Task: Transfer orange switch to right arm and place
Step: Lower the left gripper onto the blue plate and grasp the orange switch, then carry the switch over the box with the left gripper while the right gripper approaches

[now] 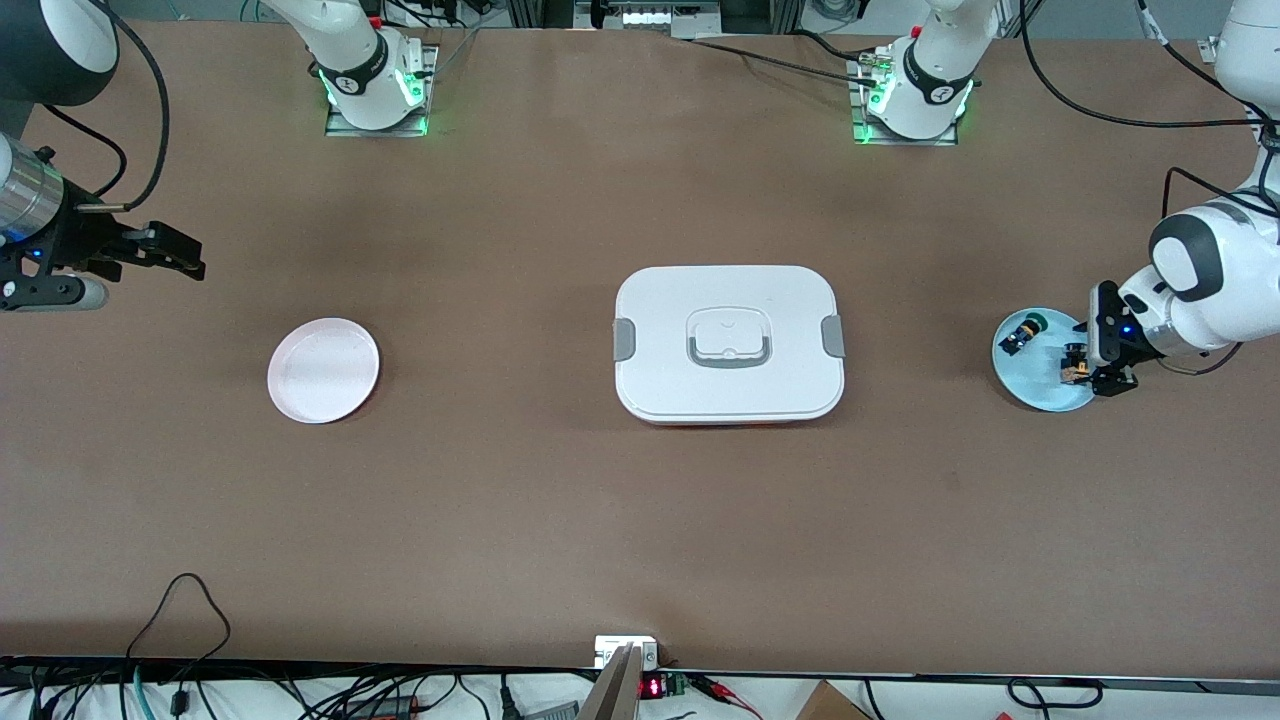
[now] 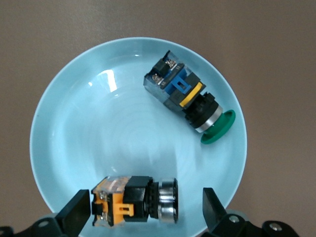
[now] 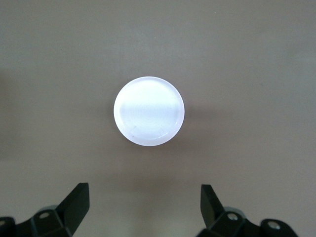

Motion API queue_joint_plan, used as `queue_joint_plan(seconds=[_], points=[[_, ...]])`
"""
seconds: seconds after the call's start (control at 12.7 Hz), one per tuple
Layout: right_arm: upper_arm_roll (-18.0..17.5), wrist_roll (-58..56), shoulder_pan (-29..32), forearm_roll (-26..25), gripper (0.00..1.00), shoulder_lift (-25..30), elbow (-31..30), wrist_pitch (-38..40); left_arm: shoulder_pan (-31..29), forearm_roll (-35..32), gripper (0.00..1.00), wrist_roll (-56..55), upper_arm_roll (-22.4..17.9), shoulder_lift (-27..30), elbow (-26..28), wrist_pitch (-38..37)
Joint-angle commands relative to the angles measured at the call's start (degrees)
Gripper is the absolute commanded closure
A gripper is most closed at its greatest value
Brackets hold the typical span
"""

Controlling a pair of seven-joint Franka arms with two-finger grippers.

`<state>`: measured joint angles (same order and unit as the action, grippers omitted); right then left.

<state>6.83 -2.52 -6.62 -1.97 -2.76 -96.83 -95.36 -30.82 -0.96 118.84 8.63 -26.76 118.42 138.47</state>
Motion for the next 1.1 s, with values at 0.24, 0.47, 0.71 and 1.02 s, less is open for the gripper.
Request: queue_joint_plan(seconds=[0.24, 0.47, 0.71, 1.02], points=[[0.11, 0.31, -0.32, 0.47, 0.00, -0.40, 1.38, 1.31, -0.64, 1.66, 0.00, 1.93, 0.86, -0.92, -1.00, 1.19], [0.11, 0.32, -1.46, 0.56, 0.00, -0.40, 1.46, 1.05, -0.82, 1.66, 0.00, 1.93, 0.86, -1.98, -1.44, 1.45], [0.11, 0.41, -1.47, 0.91, 0.00, -0.57, 1.46, 0.70, -0.99, 1.66, 0.00, 2.01, 0.86, -2.86, -1.44, 3.21], [0.11, 0.58, -1.64, 0.91, 0.00, -0.58, 1.55, 1.31, -1.00, 1.66, 0.00, 2.01, 0.86, -2.86, -1.44, 3.21]])
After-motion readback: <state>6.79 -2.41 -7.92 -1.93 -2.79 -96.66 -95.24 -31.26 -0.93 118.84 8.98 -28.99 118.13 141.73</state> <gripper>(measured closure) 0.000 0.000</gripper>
